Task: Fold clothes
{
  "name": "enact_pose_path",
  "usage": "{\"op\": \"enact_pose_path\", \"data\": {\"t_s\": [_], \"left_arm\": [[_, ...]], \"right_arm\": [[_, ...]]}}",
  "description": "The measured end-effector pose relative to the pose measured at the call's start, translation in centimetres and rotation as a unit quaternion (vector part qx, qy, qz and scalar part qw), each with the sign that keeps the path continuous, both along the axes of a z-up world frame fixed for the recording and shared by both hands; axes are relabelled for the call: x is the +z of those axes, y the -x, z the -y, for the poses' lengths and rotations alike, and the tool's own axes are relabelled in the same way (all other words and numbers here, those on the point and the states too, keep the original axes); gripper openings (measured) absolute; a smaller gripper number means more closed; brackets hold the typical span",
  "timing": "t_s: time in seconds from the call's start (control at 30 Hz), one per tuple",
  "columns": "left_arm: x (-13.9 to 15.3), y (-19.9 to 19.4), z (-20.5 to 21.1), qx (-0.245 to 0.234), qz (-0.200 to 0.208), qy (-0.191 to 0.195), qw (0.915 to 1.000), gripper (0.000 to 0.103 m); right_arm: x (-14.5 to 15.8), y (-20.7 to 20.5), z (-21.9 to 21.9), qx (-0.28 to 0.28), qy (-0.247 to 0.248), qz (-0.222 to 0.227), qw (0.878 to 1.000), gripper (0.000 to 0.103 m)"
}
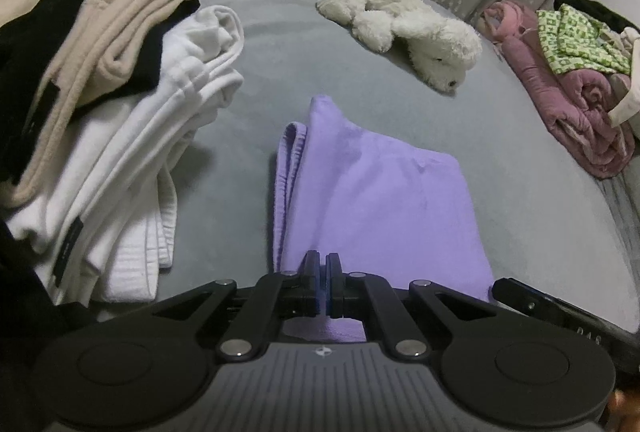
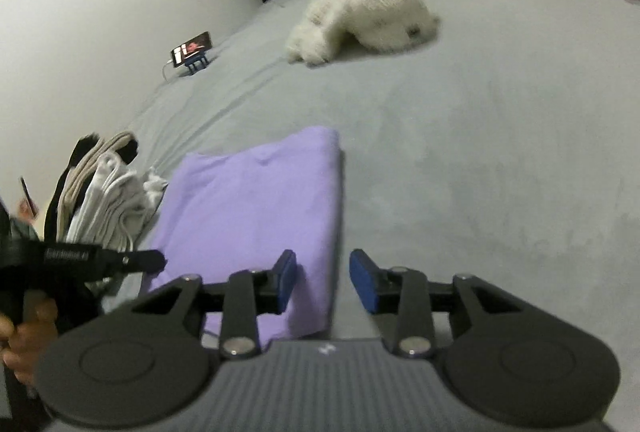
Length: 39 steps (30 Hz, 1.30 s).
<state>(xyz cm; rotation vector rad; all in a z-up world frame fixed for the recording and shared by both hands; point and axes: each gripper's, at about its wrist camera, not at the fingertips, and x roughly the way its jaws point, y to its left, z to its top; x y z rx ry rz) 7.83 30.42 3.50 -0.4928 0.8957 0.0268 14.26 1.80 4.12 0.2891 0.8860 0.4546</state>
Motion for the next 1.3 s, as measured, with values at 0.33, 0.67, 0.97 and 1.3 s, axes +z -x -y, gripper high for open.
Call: {"op": "enact_pose_path", "data": {"t_s": [0.33,0.67,0.97,1.3], "left_arm": [[-0.3,-0.4,0.2,0.006,-0.009,-0.017,0.9998,0.002],[-0.4,-0.7,0.1,0.015,-0.013,-0.020,0.9996,0.002],[0.6,-0.4,0.4,0.003,0.006,0.016,0.9999,0.002],[1.8,-0.1,7.7,-0.091,0.022,0.070,0.9932,0.005]], "right_arm": [[-3.6,-3.0,1.4,0.006,-0.149,-0.045,0.988,0.044],[-4.6,-3.6,-0.3,-0.006,-0.175,-0.036,0.984,0.022],[-0.1,-0.8,-0.8,-0.036,-0.101,0.032,0.994,0.013],[3.5,4.5,10.3,-0.090,0.019,0.015,0.996,0.013]]}}
